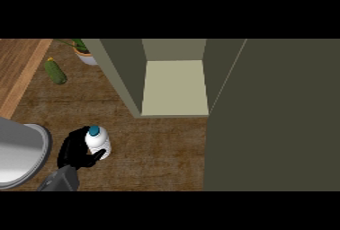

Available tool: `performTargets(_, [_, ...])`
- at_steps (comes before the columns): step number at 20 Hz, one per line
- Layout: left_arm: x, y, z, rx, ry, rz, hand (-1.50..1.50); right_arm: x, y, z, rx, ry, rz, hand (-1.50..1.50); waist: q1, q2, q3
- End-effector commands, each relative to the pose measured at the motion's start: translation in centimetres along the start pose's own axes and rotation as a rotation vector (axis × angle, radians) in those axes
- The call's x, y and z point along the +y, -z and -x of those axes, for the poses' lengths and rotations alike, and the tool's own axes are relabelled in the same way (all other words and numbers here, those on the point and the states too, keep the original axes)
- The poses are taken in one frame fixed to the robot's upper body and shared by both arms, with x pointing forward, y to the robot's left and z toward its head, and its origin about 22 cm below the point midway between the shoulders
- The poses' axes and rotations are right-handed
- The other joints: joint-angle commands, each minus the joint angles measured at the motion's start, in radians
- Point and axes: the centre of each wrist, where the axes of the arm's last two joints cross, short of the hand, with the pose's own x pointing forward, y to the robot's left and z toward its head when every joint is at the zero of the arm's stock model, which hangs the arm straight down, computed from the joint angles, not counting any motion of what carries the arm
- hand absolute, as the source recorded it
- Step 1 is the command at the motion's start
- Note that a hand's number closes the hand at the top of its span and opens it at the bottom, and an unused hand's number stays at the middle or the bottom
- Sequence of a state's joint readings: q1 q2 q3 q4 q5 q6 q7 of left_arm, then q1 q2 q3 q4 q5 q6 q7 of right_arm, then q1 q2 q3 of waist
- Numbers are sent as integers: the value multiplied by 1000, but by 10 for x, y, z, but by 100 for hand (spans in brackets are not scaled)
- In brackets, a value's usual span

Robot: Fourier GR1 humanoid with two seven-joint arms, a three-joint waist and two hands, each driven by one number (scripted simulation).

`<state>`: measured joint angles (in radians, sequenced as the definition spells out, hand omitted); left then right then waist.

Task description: Pick up the bottled water, place it into the cabinet and close the cabinet

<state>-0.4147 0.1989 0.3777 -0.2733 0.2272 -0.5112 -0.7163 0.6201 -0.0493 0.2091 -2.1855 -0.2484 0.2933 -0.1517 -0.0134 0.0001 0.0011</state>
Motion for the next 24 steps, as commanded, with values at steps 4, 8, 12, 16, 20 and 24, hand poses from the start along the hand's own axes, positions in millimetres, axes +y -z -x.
performTargets(4, [-7,-11,12,-77,-116,60,150,-1,-5,4,11,2,5,-150,5,-1,-2])
performTargets(8, [6,-31,12,-35,-130,85,150,0,1,7,-7,-22,2,-150,14,-3,-1])
performTargets(12, [-23,-2,1,-55,-140,102,150,0,-5,10,-10,-5,-5,-150,14,-4,0])
performTargets(16, [-38,-18,-4,-37,-120,108,150,-5,5,9,8,3,14,-150,28,-7,1])
performTargets(20, [-75,-2,-22,-28,-96,161,150,9,0,-6,6,1,-6,-150,20,-6,0])
performTargets(24, [-99,4,-34,-42,-91,188,150,-5,-4,2,25,18,-9,-150,13,-4,0])
